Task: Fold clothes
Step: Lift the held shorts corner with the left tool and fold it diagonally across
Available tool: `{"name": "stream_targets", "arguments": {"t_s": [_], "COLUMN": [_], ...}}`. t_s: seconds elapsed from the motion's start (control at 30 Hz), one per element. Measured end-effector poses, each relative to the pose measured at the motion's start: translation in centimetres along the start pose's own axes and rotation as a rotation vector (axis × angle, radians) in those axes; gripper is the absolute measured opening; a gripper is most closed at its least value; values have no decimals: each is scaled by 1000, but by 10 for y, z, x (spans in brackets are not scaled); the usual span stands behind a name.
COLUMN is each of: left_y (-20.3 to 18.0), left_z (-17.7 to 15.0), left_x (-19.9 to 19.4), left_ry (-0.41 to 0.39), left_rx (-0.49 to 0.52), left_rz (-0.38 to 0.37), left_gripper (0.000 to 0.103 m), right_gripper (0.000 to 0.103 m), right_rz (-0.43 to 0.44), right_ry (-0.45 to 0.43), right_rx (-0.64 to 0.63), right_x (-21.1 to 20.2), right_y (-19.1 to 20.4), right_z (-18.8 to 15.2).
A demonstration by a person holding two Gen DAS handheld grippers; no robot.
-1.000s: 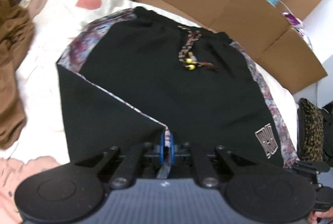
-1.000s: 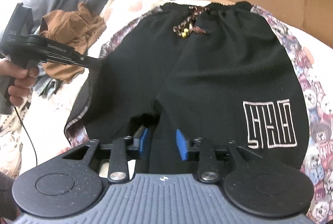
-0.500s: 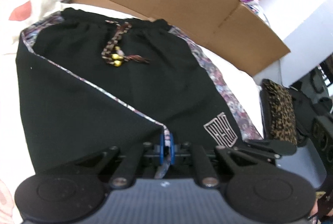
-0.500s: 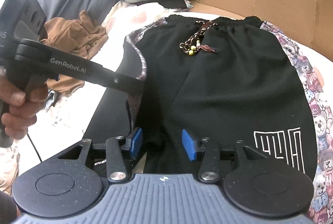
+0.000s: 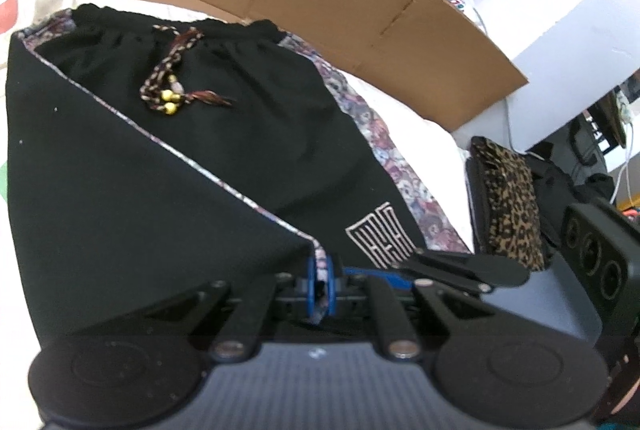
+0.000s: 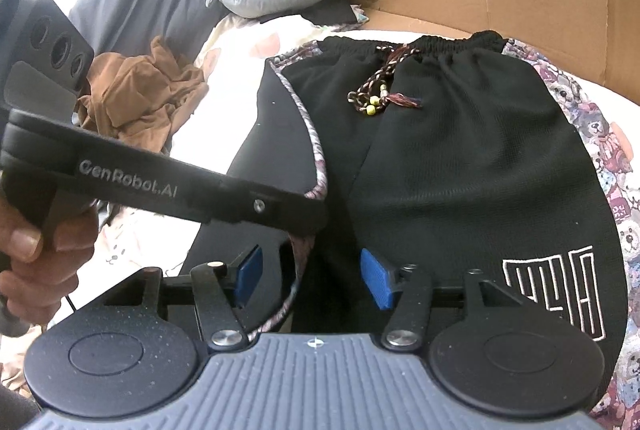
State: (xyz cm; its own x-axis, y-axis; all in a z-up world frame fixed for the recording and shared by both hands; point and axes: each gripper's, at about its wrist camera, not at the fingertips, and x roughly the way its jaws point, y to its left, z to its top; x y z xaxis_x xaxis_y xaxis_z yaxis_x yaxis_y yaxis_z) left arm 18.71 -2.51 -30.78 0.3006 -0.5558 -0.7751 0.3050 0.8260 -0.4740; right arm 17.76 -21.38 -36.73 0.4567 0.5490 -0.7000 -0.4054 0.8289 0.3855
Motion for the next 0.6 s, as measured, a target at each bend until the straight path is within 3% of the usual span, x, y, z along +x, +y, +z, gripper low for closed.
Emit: {"name": "stream_targets", "arguments": {"t_s": [0.23, 0.3, 0.37, 0.47, 0.6], "left_y": [-4, -2, -1, 3, 10], "left_z": [-4, -4, -5, -4, 0], "left_x": [4, 4, 5, 4, -11], "left_ry": [5, 4, 6, 8, -55], "left_rx": [-18, -28, -46, -83, -90], "left_rz": [-49, -52, -60, -71, -75], "left_gripper": [7, 7, 8, 15, 28], "right_gripper": [58, 28, 8, 2, 2], "right_rz": [-1, -2, -9, -19, -30], "right_ry": [-42, -38, -22, -9, -12], "right_rx": [56, 65, 70, 75, 76], "right_x": [8, 13, 18, 22, 18], "right_y": [-7, -9, -10, -12, -16], "right_z": [-3, -4, -7, -9, -9]}}
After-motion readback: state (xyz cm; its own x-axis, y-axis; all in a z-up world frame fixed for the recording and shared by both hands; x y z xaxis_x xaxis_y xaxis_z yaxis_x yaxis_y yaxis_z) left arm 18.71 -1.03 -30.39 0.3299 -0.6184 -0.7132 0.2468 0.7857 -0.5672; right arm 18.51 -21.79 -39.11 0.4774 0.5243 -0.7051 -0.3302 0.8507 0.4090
